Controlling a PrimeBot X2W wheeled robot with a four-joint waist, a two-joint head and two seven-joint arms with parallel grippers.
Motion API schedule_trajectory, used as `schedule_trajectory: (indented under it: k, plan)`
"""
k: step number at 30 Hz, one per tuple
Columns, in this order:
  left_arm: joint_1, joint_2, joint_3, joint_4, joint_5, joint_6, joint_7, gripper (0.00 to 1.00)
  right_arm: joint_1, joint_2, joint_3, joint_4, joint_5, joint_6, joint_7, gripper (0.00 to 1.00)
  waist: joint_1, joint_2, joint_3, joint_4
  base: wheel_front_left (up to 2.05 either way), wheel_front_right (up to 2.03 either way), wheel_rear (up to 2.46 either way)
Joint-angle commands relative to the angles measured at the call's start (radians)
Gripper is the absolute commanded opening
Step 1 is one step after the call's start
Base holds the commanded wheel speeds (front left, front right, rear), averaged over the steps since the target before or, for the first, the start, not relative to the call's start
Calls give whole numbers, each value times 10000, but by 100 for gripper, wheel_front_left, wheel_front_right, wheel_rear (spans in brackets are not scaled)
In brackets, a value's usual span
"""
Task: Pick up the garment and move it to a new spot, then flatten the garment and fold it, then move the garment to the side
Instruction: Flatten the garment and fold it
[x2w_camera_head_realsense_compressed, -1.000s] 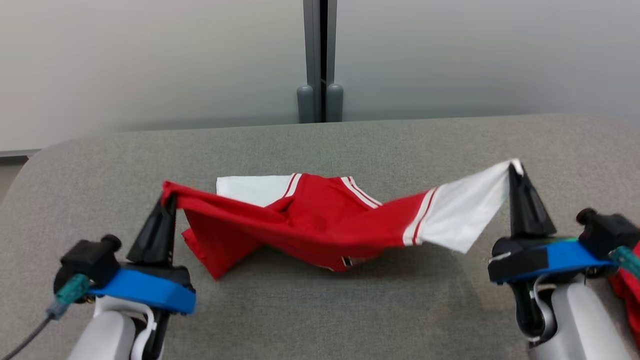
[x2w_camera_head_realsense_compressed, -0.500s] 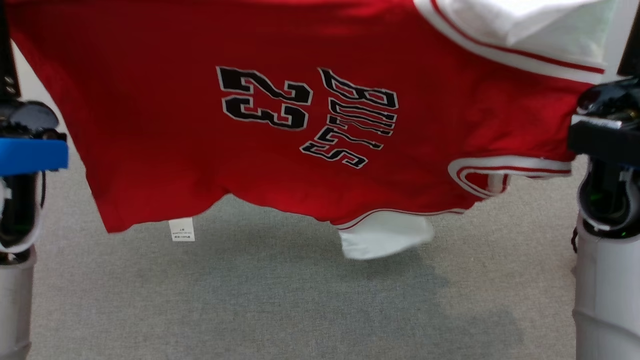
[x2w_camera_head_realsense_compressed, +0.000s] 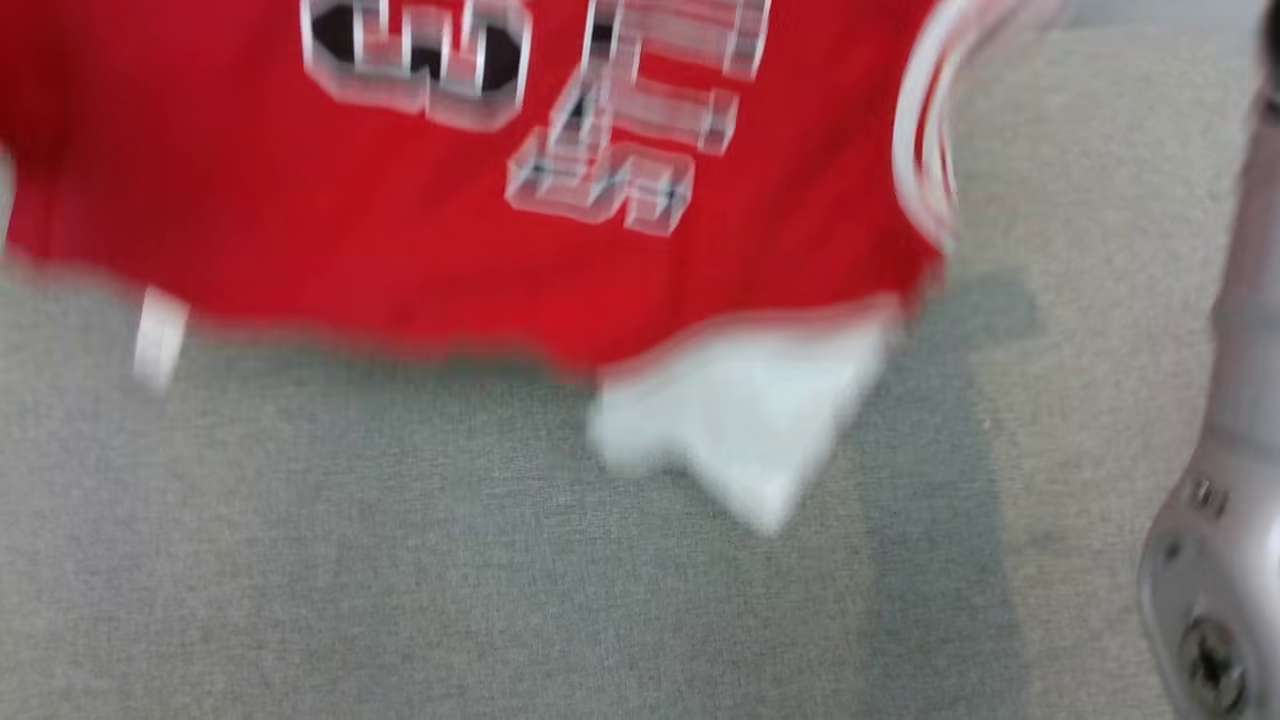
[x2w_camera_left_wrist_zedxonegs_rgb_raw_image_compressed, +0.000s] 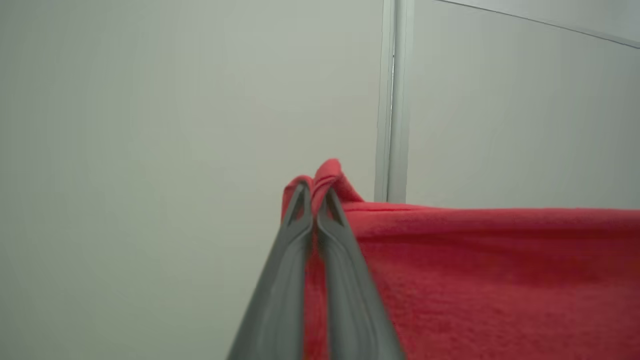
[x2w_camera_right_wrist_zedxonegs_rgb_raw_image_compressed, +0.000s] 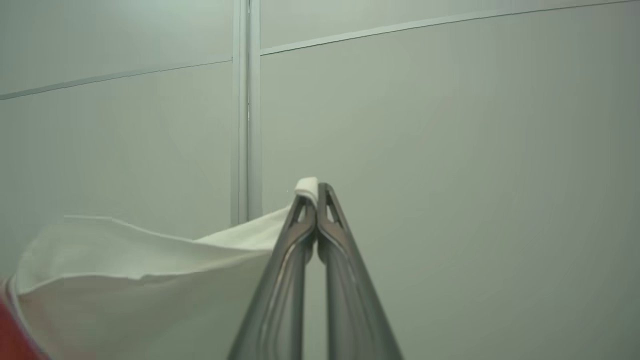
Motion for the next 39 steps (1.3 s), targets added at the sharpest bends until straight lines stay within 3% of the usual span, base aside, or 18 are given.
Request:
schedule_trajectory:
  k: [1, 5, 8, 15, 21, 25, 32, 39]
  plan:
    - [-607, -174, 99, 379, 7, 48, -415, 0, -777, -61, -183, 211, -322, -3, -185, 0, -7, -5, 510, 342, 0, 0, 0]
    - [-1795, -552, 209, 1750, -61, -44, -1206, 0, -1930, -55, -725, 973, -713, -4, -373, 0, -7, -5, 698, 240, 0, 0, 0]
    - [-1495, -667, 115, 2748, -212, -201, -1349, 0, -1561, -87, -971, 889, -626, -9, -387, 0, -7, -5, 662, 148, 0, 0, 0]
    - [1648, -1026, 7, 4945, -794, -437, -1606, 0, 2309, -106, -675, 1060, 1047, -15, -394, 0, -7, -5, 280, -77, 0, 0, 0]
    - [4401, -1910, -452, 6876, -1336, -474, -1648, 0, 6366, -104, -50, 1287, 2351, -20, -405, 0, -7, -5, -33, -200, 0, 0, 0]
    - [5926, -2411, -934, 7409, -1505, -483, -1603, 0, 8360, -100, 478, 1439, 2826, -12, -403, 0, -7, -5, -313, -314, 0, 0, 0]
    - [7925, -2864, -243, 7451, -1353, -472, -1538, 0, 10368, -91, 872, 1749, 2876, -11, -394, 0, -7, -5, -1386, -534, 0, 0, 0]
    - [9540, -3597, 330, 7256, -413, -433, -1503, 0, 11738, -85, 830, 2022, 2716, -11, -395, 0, -7, -5, -2622, -488, 0, 0, 0]
